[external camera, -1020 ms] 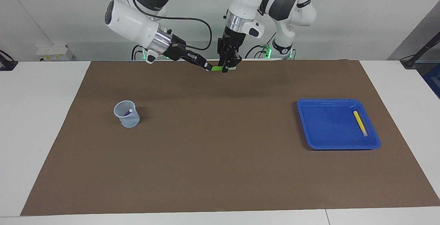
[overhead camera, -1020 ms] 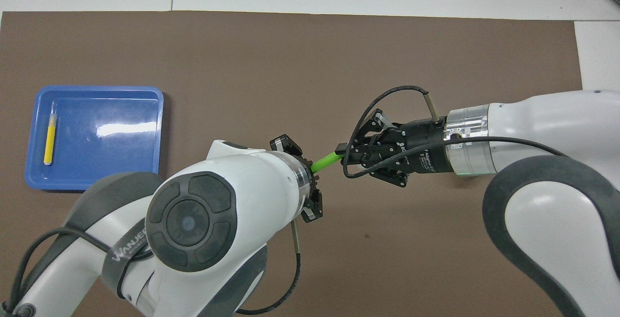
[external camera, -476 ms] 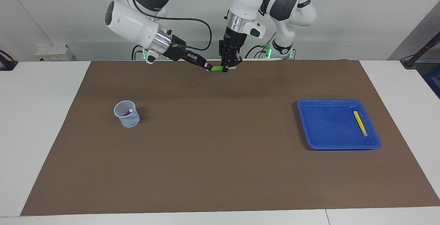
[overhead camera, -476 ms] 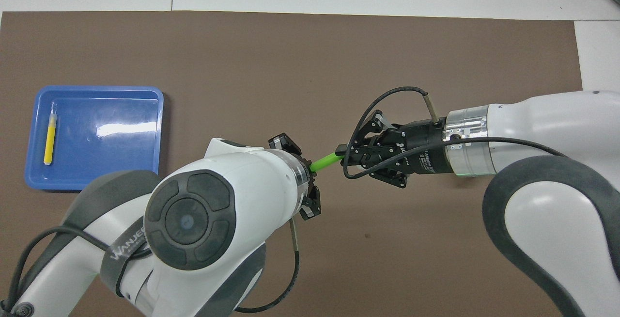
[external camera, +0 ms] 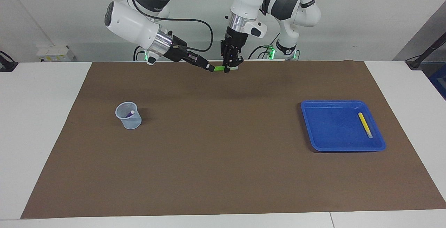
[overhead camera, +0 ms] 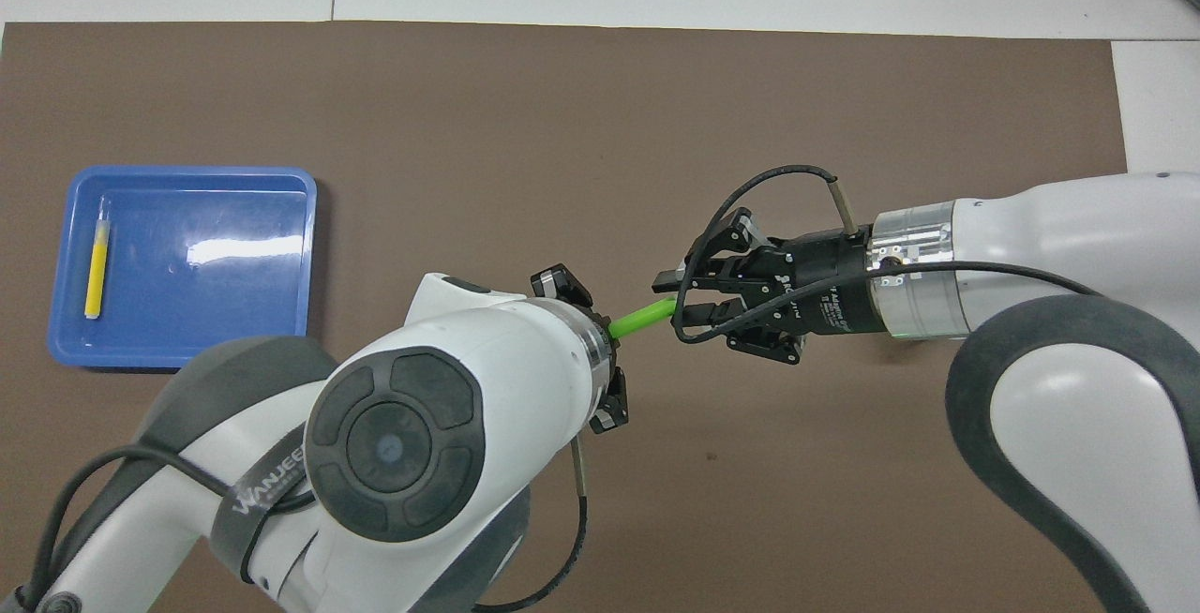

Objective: Right arm passes pens to left for tray arrangement
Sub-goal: 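Carry the green pen to the tray with the left gripper while the right gripper withdraws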

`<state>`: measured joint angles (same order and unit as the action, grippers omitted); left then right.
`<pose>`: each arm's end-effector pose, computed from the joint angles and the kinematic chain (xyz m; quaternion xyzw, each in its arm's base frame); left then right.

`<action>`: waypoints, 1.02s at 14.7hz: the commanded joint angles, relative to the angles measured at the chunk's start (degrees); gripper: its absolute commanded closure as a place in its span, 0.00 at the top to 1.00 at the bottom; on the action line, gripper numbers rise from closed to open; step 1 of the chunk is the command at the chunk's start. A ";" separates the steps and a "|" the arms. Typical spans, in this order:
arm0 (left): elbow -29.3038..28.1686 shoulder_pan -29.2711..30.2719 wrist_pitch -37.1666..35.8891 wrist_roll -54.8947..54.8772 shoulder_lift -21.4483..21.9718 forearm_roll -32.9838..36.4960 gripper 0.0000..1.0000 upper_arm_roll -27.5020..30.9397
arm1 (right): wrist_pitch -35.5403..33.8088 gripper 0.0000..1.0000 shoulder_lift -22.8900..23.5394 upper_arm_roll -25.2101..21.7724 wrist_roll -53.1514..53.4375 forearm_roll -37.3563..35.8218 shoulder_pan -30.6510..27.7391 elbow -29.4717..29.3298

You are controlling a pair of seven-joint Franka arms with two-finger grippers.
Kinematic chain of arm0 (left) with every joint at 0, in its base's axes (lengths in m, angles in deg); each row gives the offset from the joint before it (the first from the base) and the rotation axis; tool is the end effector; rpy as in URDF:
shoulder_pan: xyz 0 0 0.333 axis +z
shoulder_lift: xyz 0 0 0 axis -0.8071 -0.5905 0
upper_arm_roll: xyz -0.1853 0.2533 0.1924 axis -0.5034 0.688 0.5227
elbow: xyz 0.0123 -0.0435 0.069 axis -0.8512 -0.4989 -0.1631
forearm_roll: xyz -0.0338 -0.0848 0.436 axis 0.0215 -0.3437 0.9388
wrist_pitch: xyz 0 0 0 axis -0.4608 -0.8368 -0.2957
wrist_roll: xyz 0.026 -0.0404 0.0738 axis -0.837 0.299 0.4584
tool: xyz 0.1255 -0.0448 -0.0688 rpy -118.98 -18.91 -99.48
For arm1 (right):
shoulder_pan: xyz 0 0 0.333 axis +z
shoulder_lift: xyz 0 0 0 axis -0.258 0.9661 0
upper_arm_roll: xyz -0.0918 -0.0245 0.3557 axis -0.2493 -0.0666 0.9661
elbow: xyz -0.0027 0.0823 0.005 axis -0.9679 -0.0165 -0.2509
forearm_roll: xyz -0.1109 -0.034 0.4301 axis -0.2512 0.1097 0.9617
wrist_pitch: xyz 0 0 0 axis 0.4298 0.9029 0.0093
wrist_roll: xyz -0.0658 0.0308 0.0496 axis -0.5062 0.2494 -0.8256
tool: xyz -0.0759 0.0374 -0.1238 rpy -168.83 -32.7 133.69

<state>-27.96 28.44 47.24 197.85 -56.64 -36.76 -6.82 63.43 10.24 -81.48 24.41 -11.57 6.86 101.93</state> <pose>0.4623 -0.4497 0.5751 0.5845 0.7966 -0.0580 0.1433 0.5613 0.2530 0.5546 -0.8371 0.3477 0.1639 0.3891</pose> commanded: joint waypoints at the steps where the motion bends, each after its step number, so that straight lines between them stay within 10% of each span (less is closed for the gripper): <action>1: 0.24 -0.30 -1.00 -3.37 -0.18 1.10 0.00 0.80 | -2.40 1.00 -0.74 0.25 -4.33 1.21 -2.30 0.45; 15: -10.83 27.10 -6.16 -67.38 4.57 0.40 0.00 1.50 | -6.10 1.00 -0.56 0.25 -46.43 -39.19 -9.60 0.19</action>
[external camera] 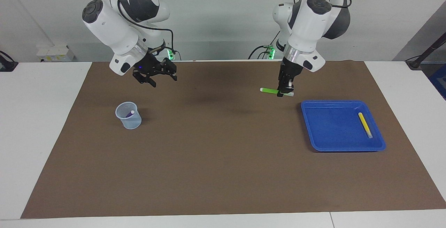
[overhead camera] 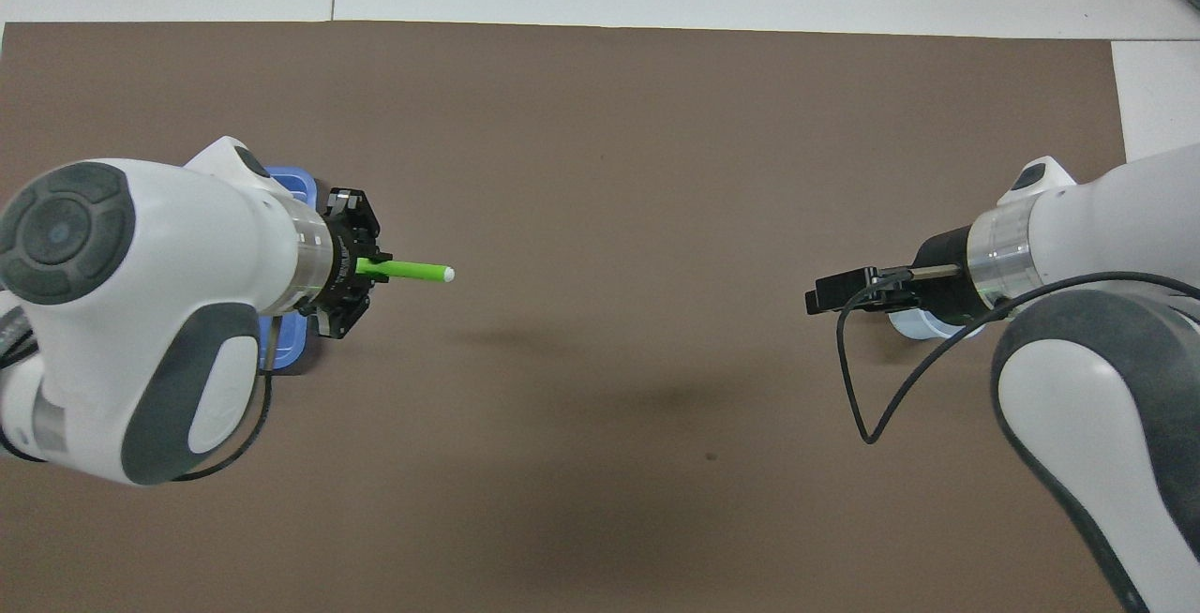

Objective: Right arm passes pens to left for tray arrangement
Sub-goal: 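Carry the green pen to the tray with the left gripper while the right gripper withdraws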

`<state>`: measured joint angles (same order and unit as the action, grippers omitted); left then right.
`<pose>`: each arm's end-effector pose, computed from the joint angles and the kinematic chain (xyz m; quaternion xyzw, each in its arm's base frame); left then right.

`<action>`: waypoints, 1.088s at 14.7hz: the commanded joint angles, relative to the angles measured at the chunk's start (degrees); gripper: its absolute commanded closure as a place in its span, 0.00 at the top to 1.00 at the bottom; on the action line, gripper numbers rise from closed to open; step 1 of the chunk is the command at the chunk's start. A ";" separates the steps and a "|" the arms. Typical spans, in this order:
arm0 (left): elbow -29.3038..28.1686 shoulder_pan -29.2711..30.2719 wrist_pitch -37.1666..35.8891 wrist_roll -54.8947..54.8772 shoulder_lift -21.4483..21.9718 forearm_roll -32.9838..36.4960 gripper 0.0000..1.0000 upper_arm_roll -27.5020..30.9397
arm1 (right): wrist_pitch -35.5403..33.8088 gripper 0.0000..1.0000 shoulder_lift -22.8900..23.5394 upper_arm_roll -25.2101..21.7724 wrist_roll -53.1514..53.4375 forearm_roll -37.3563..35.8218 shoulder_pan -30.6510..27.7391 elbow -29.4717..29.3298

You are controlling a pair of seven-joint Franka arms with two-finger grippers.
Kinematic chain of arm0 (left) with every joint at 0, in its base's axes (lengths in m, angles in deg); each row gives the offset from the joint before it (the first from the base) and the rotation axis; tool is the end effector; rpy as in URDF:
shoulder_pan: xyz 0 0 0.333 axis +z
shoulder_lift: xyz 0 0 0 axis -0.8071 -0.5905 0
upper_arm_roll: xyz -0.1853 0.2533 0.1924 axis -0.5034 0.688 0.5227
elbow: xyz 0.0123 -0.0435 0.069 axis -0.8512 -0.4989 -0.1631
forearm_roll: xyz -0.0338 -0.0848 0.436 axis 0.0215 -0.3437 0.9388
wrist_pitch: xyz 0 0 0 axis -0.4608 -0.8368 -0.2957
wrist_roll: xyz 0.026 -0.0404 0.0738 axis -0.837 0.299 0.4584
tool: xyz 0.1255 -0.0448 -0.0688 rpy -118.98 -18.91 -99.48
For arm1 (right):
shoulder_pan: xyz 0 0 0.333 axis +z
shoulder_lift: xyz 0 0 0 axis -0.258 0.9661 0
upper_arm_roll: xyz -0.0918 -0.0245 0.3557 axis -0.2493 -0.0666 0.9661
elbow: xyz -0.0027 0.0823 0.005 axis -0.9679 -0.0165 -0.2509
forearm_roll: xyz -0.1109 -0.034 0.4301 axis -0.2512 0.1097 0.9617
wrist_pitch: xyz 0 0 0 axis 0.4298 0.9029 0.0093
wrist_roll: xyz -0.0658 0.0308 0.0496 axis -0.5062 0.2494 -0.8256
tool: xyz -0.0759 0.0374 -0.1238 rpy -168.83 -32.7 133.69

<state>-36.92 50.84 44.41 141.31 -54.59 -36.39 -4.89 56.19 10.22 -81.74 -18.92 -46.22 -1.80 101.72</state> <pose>0.5690 -0.2072 0.5031 0.7895 0.6094 0.0074 0.0722 0.5721 0.1155 0.5116 -0.9874 -0.0330 0.0151 0.1538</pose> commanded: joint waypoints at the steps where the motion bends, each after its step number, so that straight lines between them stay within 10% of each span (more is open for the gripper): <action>1: -1.87 6.90 -4.65 -17.62 2.61 0.03 0.00 -0.34 | 2.36 1.00 -0.45 0.51 -3.82 -7.88 -0.85 0.48; 9: -1.87 20.54 -3.79 -62.35 -2.48 1.95 0.00 0.01 | 9.21 0.99 1.30 0.42 -3.82 -18.02 -1.03 3.64; 16: 6.20 24.33 1.40 -84.45 -17.40 13.73 0.00 0.01 | 13.00 0.92 5.25 0.51 -7.94 -20.13 -4.19 4.70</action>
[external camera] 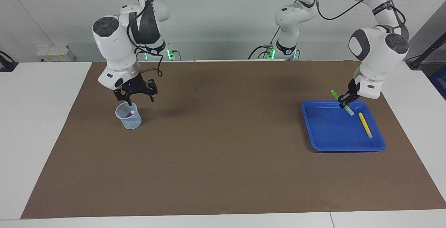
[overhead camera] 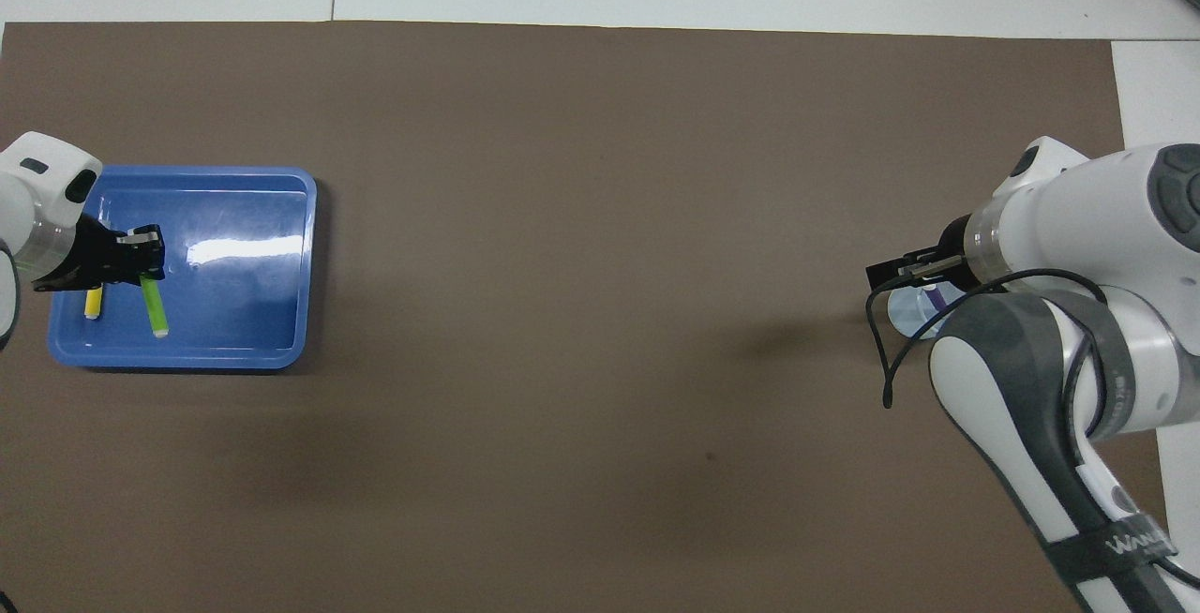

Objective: Right arm passes pens to left for tray arrangement
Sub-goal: 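Carry the green pen to the tray with the left gripper while the right gripper withdraws, then lay the green pen in the tray and open the left gripper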

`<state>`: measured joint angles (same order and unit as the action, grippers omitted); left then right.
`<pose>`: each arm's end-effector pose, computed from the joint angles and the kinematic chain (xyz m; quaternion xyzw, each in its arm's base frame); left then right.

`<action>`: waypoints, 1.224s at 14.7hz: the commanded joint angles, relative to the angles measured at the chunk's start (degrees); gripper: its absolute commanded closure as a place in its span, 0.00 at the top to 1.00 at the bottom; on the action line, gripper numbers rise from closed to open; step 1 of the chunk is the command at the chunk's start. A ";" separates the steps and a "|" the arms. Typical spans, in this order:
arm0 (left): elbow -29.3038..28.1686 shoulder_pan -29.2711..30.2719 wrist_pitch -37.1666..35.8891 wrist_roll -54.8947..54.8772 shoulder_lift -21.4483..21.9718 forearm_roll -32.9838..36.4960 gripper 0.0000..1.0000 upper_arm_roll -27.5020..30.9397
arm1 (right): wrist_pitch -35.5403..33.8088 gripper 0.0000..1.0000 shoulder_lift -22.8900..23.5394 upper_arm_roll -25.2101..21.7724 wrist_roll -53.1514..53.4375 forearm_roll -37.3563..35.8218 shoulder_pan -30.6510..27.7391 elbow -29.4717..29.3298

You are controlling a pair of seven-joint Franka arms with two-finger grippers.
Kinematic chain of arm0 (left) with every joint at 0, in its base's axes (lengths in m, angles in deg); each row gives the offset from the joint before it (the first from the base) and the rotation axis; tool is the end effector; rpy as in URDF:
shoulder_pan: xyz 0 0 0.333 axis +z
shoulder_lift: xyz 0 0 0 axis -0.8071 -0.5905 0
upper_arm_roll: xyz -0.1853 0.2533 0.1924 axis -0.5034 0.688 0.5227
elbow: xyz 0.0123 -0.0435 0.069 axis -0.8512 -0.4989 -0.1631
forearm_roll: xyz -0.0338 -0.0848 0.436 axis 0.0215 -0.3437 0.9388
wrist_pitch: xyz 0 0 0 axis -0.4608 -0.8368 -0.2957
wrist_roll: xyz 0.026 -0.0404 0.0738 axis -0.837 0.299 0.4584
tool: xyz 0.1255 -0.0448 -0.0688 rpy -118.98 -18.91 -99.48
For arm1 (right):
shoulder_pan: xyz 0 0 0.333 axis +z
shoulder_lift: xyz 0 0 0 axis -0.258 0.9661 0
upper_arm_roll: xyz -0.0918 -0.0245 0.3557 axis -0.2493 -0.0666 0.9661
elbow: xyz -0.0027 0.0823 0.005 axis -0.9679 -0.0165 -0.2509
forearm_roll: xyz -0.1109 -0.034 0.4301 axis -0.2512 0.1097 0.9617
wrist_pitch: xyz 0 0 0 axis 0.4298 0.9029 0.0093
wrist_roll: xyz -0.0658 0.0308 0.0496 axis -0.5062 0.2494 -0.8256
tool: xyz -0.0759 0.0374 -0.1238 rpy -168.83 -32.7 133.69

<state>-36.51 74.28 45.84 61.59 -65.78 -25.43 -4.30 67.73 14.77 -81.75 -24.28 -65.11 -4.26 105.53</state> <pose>0.6289 0.0687 0.3923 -0.9910 -0.1306 0.0124 0.0261 0.6039 0.0561 0.4418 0.9940 0.1073 0.0219 0.0061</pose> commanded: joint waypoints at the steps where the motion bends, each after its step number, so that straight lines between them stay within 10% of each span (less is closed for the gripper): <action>1: 7.46 1.58 0.14 -7.55 -8.59 3.90 0.00 -0.58 | 3.03 0.91 0.80 0.44 -3.55 -1.42 -2.34 1.51; 9: 10.21 1.67 7.35 -17.50 -16.78 7.87 0.00 -0.67 | 10.25 0.87 -0.08 0.52 -4.26 -4.14 -3.49 8.09; 17: 3.19 1.94 11.91 -17.51 -15.38 7.78 0.00 -0.67 | 10.43 0.86 -0.96 0.44 -7.60 -4.14 -5.16 9.69; 18: 2.22 1.94 13.05 -17.51 -15.21 7.78 0.37 -0.67 | 10.87 0.85 -0.96 0.44 -7.77 -4.14 -5.16 9.86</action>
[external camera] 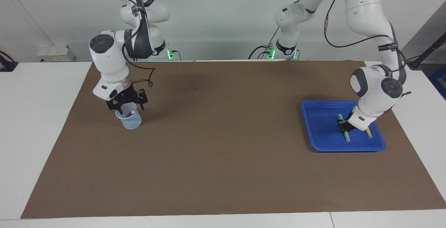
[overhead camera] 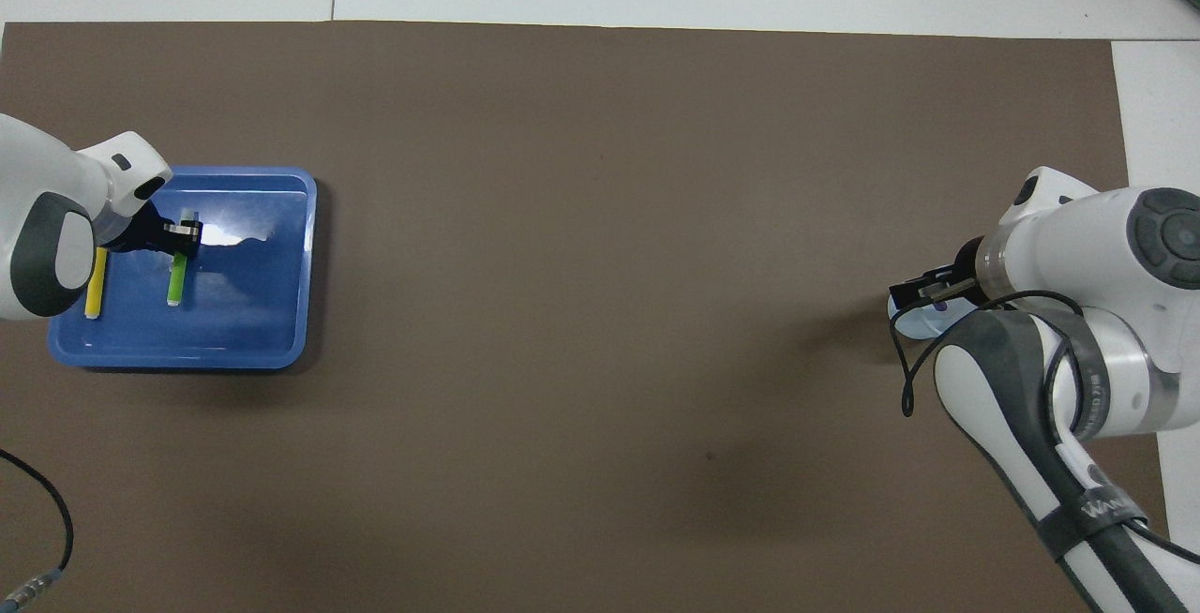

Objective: Right arm passes pens to left for tray arrangement
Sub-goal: 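Lay the green pen in the tray and open the left gripper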

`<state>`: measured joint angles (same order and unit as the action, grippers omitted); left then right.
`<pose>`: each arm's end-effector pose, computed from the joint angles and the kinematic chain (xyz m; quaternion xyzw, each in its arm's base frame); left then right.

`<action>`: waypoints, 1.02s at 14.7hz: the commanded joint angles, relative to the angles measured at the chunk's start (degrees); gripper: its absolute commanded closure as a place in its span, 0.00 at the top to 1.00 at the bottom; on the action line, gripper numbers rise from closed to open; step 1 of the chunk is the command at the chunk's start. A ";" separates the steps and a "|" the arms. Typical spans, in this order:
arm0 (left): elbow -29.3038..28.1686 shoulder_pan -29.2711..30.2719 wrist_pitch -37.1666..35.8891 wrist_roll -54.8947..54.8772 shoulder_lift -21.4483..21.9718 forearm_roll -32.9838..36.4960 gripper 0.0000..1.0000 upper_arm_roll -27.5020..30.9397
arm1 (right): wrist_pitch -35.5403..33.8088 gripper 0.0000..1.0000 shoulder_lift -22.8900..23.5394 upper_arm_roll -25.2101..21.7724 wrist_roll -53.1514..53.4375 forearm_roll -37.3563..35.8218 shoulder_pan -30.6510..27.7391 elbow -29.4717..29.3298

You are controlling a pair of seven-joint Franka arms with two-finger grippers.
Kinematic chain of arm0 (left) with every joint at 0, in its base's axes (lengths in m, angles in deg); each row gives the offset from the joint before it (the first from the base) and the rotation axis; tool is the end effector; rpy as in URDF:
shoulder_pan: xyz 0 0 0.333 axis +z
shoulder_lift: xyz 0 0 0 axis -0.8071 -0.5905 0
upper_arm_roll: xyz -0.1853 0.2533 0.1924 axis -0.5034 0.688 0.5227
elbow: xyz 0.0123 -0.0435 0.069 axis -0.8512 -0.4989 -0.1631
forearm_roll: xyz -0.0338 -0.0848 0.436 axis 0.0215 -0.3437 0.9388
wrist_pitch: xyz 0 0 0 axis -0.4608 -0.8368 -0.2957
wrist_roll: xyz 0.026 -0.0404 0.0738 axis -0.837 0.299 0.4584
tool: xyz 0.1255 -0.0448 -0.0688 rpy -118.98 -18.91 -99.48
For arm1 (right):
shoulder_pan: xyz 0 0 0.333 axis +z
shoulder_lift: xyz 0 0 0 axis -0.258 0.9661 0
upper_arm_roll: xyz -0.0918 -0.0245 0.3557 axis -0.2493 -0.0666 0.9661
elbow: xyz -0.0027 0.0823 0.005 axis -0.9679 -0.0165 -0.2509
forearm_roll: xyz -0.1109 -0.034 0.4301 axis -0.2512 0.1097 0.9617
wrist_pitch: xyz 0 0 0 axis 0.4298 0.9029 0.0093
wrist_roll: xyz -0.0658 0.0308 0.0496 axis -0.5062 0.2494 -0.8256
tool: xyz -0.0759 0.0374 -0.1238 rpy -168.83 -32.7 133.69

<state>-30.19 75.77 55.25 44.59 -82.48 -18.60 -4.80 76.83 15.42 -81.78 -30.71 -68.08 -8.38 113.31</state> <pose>0.6884 0.0974 0.2725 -0.9986 0.0425 0.0172 0.0273 0.5911 0.0088 0.3802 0.9890 0.1428 0.0249 0.0297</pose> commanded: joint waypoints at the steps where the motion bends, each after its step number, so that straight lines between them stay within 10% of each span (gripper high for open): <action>1: -4.46 0.54 4.00 -0.51 1.58 0.95 0.64 -0.17 | 3.07 0.85 -1.78 0.47 -1.44 -1.17 -1.03 3.04; 2: -4.38 0.54 4.09 -0.25 1.58 0.95 0.99 -0.17 | 4.57 0.84 -2.13 0.47 -1.61 -1.26 -1.03 4.18; 10: 1.67 0.46 -8.71 1.42 7.46 -1.40 1.00 -0.34 | 5.99 0.67 -2.22 0.47 -2.05 -1.26 -1.03 4.89; 15: 5.55 -2.43 -19.97 24.51 14.40 -12.75 1.00 -2.09 | 6.16 0.59 -2.04 0.47 -2.05 -1.26 -1.03 4.98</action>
<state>-24.80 75.52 39.45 60.99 -71.41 -29.55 -6.33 81.60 14.77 -81.75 -31.75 -68.09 -8.63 116.49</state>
